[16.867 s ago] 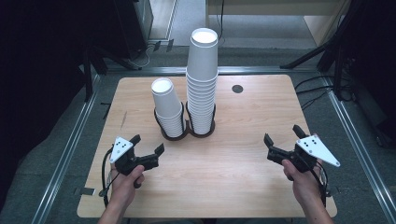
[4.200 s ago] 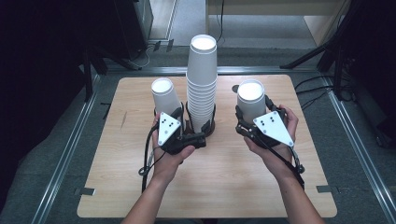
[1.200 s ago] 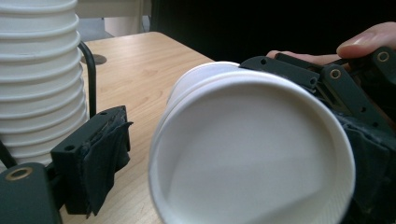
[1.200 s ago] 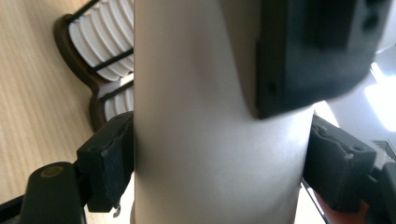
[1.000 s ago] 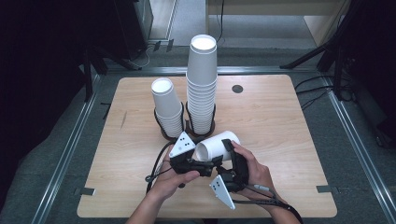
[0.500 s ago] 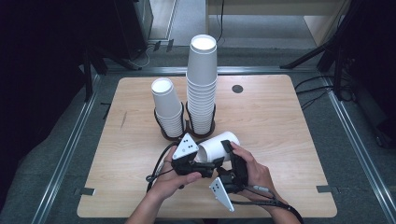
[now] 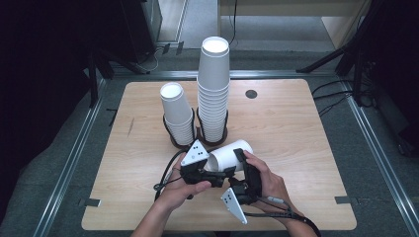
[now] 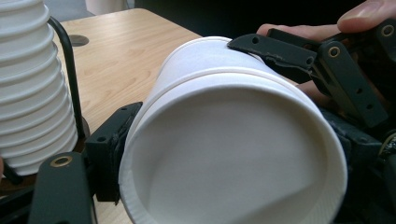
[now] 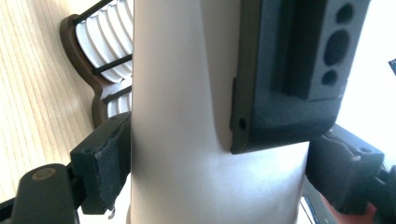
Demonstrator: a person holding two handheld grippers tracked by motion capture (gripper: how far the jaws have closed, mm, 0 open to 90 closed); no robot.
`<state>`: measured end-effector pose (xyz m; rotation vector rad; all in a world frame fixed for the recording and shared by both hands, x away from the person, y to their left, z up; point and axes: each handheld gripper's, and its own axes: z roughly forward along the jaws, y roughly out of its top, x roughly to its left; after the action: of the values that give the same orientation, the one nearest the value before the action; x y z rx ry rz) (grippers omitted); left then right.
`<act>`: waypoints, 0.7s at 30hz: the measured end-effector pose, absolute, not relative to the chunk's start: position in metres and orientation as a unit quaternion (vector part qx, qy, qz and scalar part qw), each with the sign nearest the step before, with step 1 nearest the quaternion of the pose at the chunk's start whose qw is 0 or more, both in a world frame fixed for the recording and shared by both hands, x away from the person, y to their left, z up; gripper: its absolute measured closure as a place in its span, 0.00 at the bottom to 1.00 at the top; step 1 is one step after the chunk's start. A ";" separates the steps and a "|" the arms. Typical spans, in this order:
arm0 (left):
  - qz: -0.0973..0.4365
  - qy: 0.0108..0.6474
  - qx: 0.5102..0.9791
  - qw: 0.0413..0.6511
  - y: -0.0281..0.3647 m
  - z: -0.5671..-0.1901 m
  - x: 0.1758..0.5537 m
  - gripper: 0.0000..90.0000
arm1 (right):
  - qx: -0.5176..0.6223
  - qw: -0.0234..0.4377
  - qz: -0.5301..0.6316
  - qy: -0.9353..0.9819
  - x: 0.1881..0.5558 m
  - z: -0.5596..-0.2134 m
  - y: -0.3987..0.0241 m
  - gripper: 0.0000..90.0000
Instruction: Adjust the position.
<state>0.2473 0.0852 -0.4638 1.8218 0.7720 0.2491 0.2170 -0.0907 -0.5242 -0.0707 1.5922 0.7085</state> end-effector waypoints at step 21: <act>0.139 0.351 0.731 0.568 0.098 -0.460 0.249 0.23 | -0.008 0.611 0.334 0.718 0.212 -0.525 -0.090 0.01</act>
<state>0.2494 0.0982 -0.4599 1.7183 0.8247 0.3267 0.2116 -0.0901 -0.5248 -0.0193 1.6575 0.7700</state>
